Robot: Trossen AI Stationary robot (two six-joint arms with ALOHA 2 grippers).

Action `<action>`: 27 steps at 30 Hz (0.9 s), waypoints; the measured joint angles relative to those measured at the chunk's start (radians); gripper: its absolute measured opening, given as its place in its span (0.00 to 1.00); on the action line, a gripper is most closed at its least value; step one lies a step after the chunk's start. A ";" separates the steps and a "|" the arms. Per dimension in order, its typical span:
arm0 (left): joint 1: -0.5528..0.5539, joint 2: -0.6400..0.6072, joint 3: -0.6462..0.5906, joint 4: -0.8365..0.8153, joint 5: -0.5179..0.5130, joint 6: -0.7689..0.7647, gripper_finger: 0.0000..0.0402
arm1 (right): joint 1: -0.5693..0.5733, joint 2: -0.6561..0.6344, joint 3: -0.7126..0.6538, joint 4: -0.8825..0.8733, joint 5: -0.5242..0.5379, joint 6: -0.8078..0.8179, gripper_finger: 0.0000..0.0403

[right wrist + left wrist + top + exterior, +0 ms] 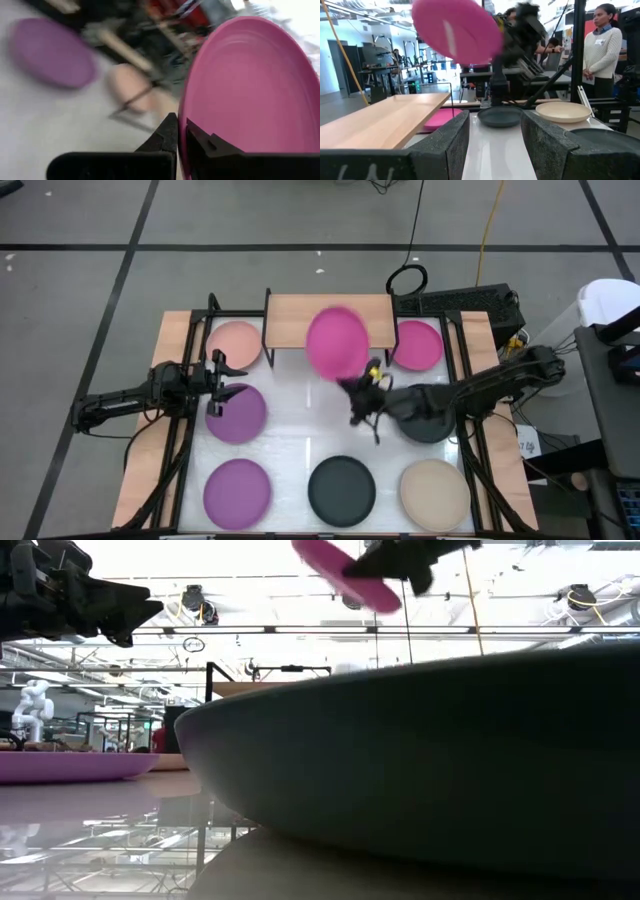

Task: Place and stack plates onto a shelf
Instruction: Put the bottom pink plate on the shelf

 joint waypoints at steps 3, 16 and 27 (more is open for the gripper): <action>0.000 0.000 0.000 0.000 0.000 0.000 0.46 | -0.087 -0.042 0.006 0.076 -0.003 -0.090 0.00; 0.000 0.000 0.000 0.000 0.000 0.000 0.46 | -0.414 -0.031 0.382 -0.568 -0.283 0.131 0.00; 0.000 0.000 0.000 -0.001 0.000 0.000 0.46 | -0.513 0.082 0.416 -0.869 -0.503 0.202 0.00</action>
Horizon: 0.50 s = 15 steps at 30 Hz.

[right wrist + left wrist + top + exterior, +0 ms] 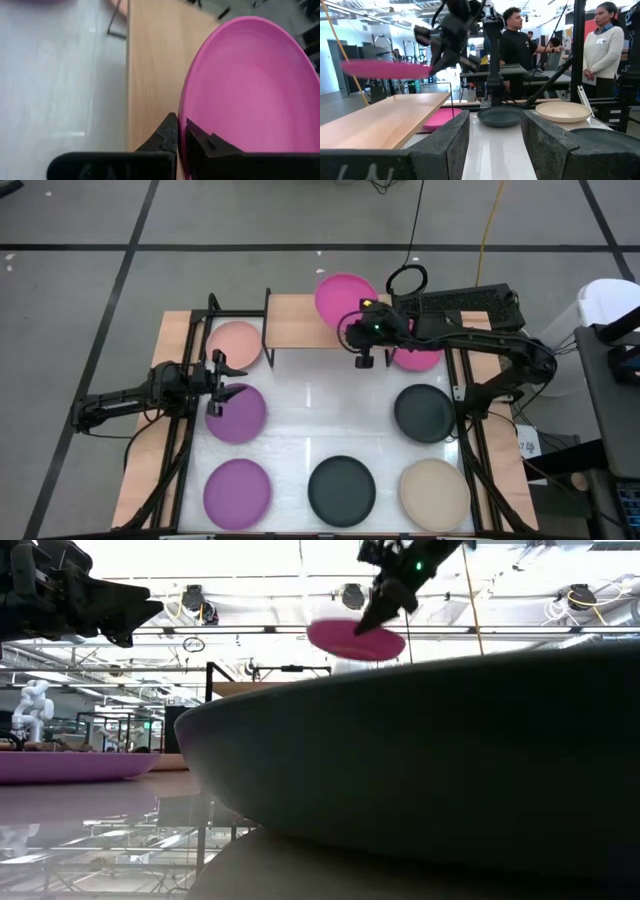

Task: Place and stack plates onto a shelf
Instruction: Put the bottom pink plate on the shelf

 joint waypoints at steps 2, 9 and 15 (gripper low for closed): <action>0.000 0.000 0.000 0.000 0.000 0.000 0.46 | -0.007 0.022 -0.017 0.001 0.001 0.000 0.00; 0.000 0.000 0.000 0.000 0.000 0.000 0.46 | -0.022 0.039 -0.100 0.050 0.002 0.011 0.02; 0.000 0.000 0.000 0.000 0.000 0.000 0.46 | -0.021 0.032 -0.177 0.106 0.060 0.008 0.02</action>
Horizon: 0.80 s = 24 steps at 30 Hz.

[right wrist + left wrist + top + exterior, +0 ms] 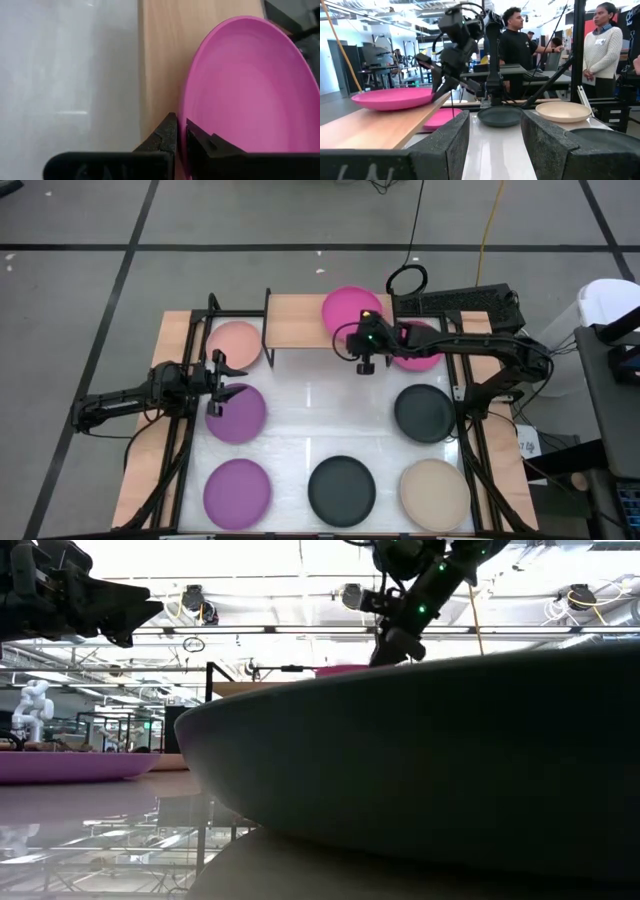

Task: Place and stack plates onto a shelf
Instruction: Put the bottom pink plate on the shelf

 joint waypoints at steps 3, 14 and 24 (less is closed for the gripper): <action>0.000 0.000 0.000 0.000 0.000 0.000 0.46 | -0.001 -0.002 -0.029 0.018 0.070 0.001 0.03; 0.000 0.000 0.000 0.000 0.000 0.000 0.46 | 0.003 -0.004 -0.042 0.033 0.097 0.015 0.03; 0.000 0.000 0.000 0.000 0.000 0.000 0.46 | 0.002 -0.047 -0.044 0.024 -0.007 0.083 0.03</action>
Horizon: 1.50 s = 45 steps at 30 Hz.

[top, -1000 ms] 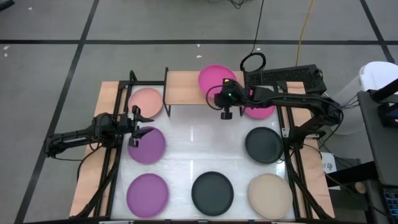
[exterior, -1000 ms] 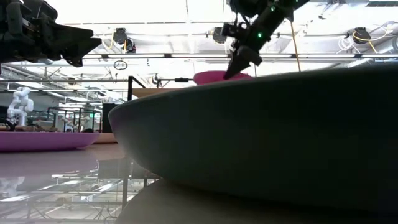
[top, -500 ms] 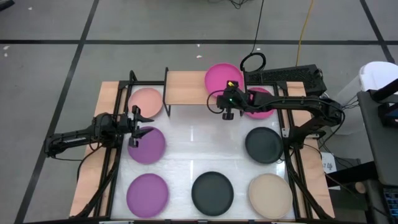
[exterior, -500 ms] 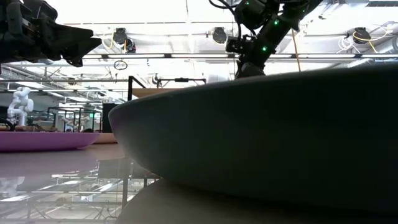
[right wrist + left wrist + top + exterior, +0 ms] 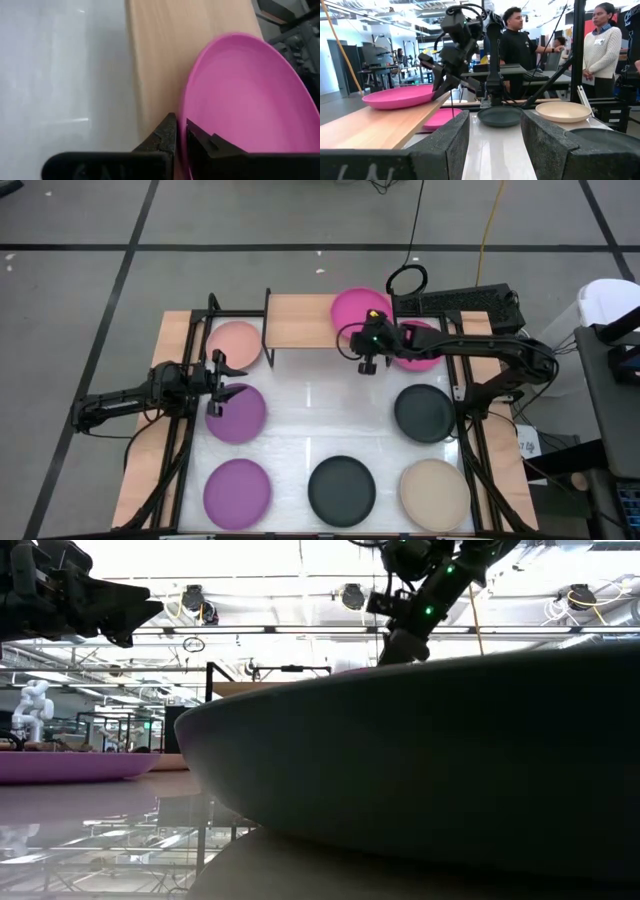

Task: Place and stack plates onto a shelf
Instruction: Put the bottom pink plate on the shelf, then stack the light orange plate on top of the pink plate on the shelf

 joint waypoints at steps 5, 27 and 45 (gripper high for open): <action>0.000 0.000 0.000 0.000 0.000 0.000 0.46 | 0.000 -0.019 0.000 0.002 -0.007 0.005 0.06; 0.000 0.000 0.000 0.000 0.000 0.000 0.46 | 0.104 -0.211 0.000 0.213 -0.084 0.037 0.37; 0.000 0.000 0.000 0.000 0.000 0.000 0.46 | 0.408 -0.451 -0.110 0.217 -0.104 0.327 0.35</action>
